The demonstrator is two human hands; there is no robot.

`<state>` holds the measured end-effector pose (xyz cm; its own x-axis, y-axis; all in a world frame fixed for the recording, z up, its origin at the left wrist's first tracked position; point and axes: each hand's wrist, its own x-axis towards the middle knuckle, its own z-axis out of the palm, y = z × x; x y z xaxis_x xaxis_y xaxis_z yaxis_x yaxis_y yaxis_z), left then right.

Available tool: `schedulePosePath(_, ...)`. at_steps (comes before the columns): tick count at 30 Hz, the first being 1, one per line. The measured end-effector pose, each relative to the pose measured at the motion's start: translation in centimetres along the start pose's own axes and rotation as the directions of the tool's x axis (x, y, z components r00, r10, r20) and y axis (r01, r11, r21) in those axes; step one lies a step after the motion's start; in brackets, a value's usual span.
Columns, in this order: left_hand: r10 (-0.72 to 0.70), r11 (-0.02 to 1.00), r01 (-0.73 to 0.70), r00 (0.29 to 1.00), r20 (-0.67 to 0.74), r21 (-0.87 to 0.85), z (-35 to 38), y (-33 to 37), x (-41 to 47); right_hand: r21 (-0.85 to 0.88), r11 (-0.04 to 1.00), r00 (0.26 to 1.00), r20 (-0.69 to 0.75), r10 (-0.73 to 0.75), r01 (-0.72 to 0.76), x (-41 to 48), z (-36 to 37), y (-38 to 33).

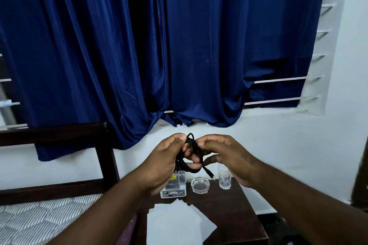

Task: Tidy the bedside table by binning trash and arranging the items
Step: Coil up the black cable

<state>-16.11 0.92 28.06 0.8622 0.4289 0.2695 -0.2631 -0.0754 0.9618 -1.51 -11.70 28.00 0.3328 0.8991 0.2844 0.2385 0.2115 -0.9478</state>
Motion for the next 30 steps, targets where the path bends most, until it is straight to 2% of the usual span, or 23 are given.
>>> schedulePosePath(2,0.006,1.000,-0.006,1.000,0.001,0.030,0.2,0.0,0.0,-0.115,0.993,1.000,0.023,-0.002,0.005,0.0,0.2,-0.2)
schedulePosePath(8,0.008,0.988,-0.006,1.000,-0.013,0.155,0.0,-0.7,0.4,-0.363,0.932,0.998,-0.046,-0.034,0.015,-0.2,1.1,-0.6)
schedulePosePath(12,0.012,0.958,-0.017,1.000,0.020,0.287,-0.1,-1.0,0.2,-0.414,0.910,0.997,-0.072,-0.005,-0.026,-0.2,1.2,-0.5)
schedulePosePath(17,0.039,0.936,-0.051,0.998,0.041,0.348,0.3,-1.1,0.2,-0.464,0.886,0.983,-0.166,-0.081,-0.005,0.0,1.6,-0.1)
schedulePosePath(22,0.086,0.886,-0.103,0.995,0.058,0.451,1.0,-1.1,0.3,-0.380,0.925,0.963,-0.251,-0.096,-0.007,0.5,2.2,0.5)
schedulePosePath(27,0.178,0.829,-0.174,0.983,0.044,0.531,1.7,-1.2,0.3,-0.172,0.983,0.981,-0.192,0.037,-0.071,0.9,2.2,0.7)
schedulePosePath(30,0.222,0.821,-0.206,0.974,0.033,0.532,1.7,-1.4,0.3,-0.124,0.991,0.984,-0.175,0.034,-0.056,1.0,2.0,0.6)
